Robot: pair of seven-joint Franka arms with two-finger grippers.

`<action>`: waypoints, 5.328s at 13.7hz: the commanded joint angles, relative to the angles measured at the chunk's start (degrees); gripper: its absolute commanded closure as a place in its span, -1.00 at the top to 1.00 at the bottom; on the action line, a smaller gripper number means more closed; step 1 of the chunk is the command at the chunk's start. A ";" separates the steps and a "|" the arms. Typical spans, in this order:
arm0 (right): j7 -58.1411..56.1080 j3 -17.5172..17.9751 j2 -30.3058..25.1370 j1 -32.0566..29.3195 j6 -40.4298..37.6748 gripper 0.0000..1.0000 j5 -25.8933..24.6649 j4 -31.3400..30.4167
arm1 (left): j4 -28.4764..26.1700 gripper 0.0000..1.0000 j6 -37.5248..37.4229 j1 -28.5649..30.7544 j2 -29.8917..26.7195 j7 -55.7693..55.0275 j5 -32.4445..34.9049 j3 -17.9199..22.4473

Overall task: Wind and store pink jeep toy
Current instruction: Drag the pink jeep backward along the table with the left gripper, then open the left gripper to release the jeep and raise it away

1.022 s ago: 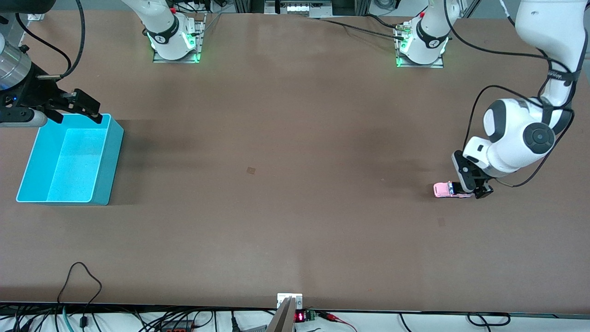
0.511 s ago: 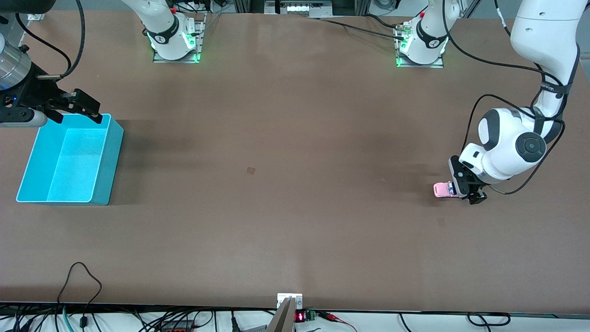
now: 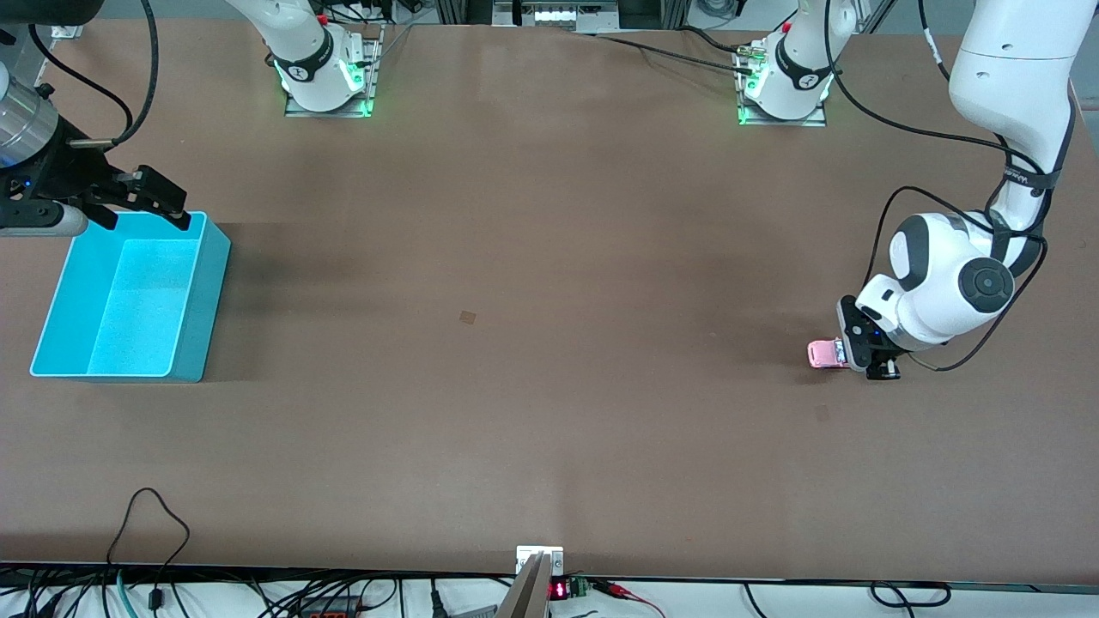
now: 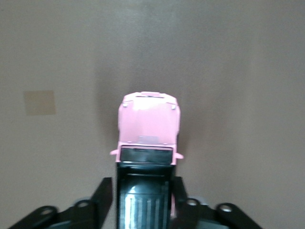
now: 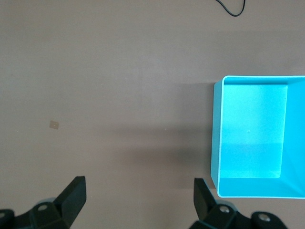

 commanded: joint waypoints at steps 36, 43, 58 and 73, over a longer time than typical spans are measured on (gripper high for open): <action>0.07 0.24 0.12 -0.33 -0.83 1.00 0.03 0.64 | 8.63 1.00 -2.93 18.14 8.68 22.39 0.90 0.32; 0.07 0.24 0.12 -0.33 -0.74 1.00 0.03 0.64 | 17.07 1.00 -19.70 13.93 5.61 21.52 0.82 -0.12; -0.01 0.24 0.12 -0.33 -0.83 1.00 0.03 0.64 | 24.27 1.00 -45.18 5.22 -3.45 -20.11 0.73 -2.66; -0.28 0.24 0.12 -0.42 -0.83 1.00 0.03 0.64 | 23.96 1.00 -55.52 -8.04 -19.34 -74.71 -0.06 0.47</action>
